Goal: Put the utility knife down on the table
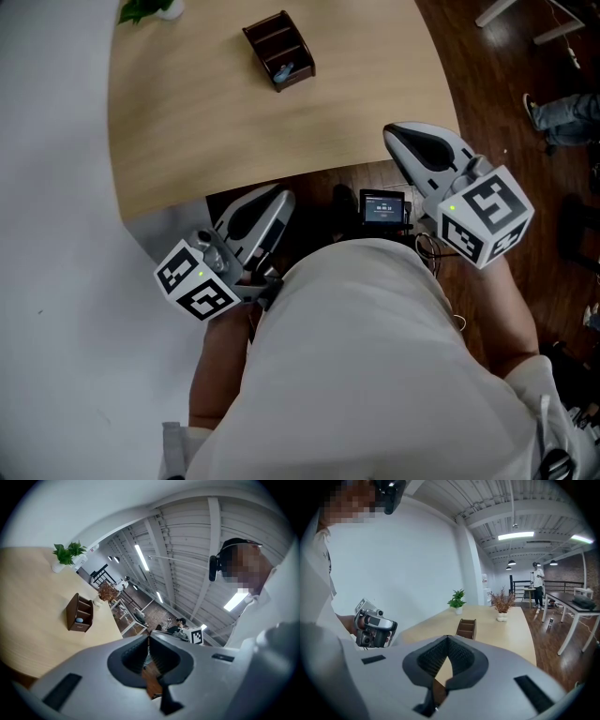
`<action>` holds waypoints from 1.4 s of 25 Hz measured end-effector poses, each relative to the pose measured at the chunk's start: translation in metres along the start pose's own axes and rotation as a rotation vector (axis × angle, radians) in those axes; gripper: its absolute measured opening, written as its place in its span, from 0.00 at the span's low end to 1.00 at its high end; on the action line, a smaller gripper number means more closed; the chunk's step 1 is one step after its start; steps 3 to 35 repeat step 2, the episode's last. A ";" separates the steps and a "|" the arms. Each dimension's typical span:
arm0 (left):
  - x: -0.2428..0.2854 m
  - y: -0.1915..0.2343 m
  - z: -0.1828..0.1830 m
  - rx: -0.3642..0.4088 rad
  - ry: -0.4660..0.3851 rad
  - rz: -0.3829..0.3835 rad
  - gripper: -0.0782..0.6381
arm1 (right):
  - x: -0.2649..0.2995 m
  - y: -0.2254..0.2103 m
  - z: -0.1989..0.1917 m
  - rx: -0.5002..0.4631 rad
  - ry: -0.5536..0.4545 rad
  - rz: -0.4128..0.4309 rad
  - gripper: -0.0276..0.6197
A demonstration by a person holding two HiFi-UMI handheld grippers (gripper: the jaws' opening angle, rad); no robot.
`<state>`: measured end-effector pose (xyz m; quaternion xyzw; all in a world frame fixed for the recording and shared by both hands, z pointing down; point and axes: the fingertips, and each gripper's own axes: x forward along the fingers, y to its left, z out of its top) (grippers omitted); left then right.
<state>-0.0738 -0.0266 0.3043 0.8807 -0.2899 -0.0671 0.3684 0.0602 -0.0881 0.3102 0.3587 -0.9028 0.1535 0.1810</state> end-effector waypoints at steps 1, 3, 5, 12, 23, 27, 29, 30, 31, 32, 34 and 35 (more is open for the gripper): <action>0.000 0.001 -0.001 0.000 0.001 -0.001 0.12 | 0.000 0.000 -0.001 0.000 0.001 0.000 0.05; 0.000 0.001 -0.002 -0.001 0.001 -0.001 0.12 | 0.001 0.000 -0.002 0.001 0.003 0.000 0.05; 0.000 0.001 -0.002 -0.001 0.001 -0.001 0.12 | 0.001 0.000 -0.002 0.001 0.003 0.000 0.05; 0.000 0.001 -0.002 -0.001 0.001 -0.001 0.12 | 0.001 0.000 -0.002 0.001 0.003 0.000 0.05; 0.000 0.001 -0.002 -0.001 0.001 -0.001 0.12 | 0.001 0.000 -0.002 0.001 0.003 0.000 0.05; 0.000 0.001 -0.002 -0.001 0.001 -0.001 0.12 | 0.001 0.000 -0.002 0.001 0.003 0.000 0.05; 0.000 0.001 -0.002 -0.001 0.001 -0.001 0.12 | 0.001 0.000 -0.002 0.001 0.003 0.000 0.05; 0.000 0.001 -0.002 -0.001 0.001 -0.001 0.12 | 0.001 0.000 -0.002 0.001 0.003 0.000 0.05; 0.000 0.001 -0.002 -0.001 0.001 -0.001 0.12 | 0.001 0.000 -0.002 0.001 0.003 0.000 0.05; 0.000 0.001 -0.002 -0.001 0.001 -0.001 0.12 | 0.001 0.000 -0.002 0.001 0.003 0.000 0.05; 0.000 0.001 -0.002 -0.001 0.001 -0.001 0.12 | 0.001 0.000 -0.002 0.001 0.003 0.000 0.05; 0.000 0.001 -0.002 -0.001 0.001 -0.001 0.12 | 0.001 0.000 -0.002 0.001 0.003 0.000 0.05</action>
